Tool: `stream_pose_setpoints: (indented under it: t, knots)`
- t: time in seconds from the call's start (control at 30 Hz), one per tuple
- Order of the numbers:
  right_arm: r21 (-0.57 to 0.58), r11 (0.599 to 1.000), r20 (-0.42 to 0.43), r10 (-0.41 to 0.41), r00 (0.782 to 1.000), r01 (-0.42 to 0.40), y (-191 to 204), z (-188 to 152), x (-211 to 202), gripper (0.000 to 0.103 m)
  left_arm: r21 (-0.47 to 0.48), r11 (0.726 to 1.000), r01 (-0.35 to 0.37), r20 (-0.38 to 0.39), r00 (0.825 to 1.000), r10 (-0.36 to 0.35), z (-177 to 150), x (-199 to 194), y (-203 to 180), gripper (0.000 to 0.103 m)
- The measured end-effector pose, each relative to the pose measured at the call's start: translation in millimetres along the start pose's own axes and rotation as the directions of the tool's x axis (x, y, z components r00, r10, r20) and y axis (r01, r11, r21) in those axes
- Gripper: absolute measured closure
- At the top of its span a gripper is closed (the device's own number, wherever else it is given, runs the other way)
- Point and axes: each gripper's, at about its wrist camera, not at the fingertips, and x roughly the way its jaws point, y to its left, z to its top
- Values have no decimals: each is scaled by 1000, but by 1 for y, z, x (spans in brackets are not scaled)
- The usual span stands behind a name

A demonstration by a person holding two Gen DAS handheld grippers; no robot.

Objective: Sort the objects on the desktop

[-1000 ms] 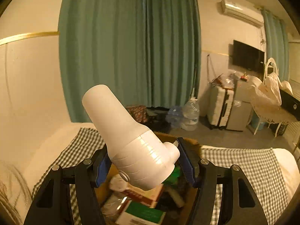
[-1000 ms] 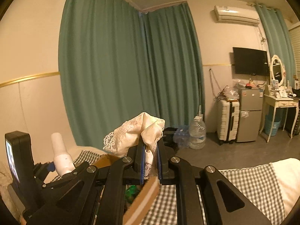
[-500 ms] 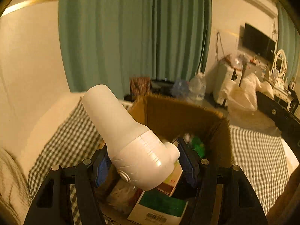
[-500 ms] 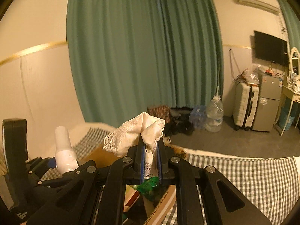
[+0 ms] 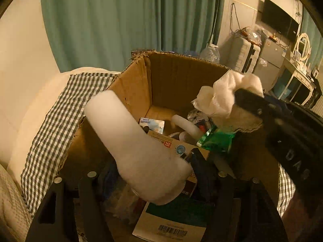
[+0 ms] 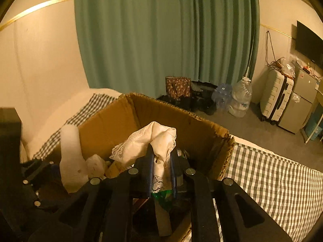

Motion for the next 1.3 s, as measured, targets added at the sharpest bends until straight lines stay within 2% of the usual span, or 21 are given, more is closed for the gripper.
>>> stream_pose_setpoints:
  t: [0.07,0.13,0.17,0.2,0.4,0.43,0.5,0.63,0.8,0.93,1.17,1.3]
  knots:
    - [2,1000,-7,-5,1000,5,1,-2,2,83,-5,1000,-8,7,1000,8,0,-3,0,24]
    - [16,1000,-9,-1,1000,1,-2,-3,0,70,-5,1000,-10,15,1000,10,1,-5,-1,19]
    - [22,1000,-8,-3,1000,3,-3,-3,-2,53,-2,1000,-16,19,1000,16,1,-6,-3,19]
    - [26,1000,1,-6,1000,6,-3,-2,-6,46,6,1000,-28,22,999,28,2,-8,-4,18]
    - [30,999,79,-37,996,34,-6,10,-42,43,1,1000,-28,96,995,28,10,-28,-3,14]
    - [37,998,103,-48,993,44,-7,12,-52,40,0,1000,-26,118,993,26,11,-34,-3,13]
    - [66,996,163,-72,984,62,-13,15,-74,26,-3,1000,-23,147,989,24,13,-43,-3,12]
    - [108,991,249,-103,963,78,-20,19,-111,17,-19,1000,-15,201,980,18,21,-63,-4,4]
    - [110,987,290,-141,947,114,-24,23,-143,0,-22,1000,-21,285,958,26,25,-91,-11,0]
    - [97,980,339,-195,920,172,-26,20,-170,0,-30,999,-28,335,941,36,28,-112,-20,0]
    - [158,974,381,-210,900,160,-41,13,-210,0,-9,1000,-16,414,910,19,28,-144,-41,0]
    - [170,969,374,-234,897,181,-52,8,-226,0,-7,1000,8,418,908,-4,30,-151,-50,0]
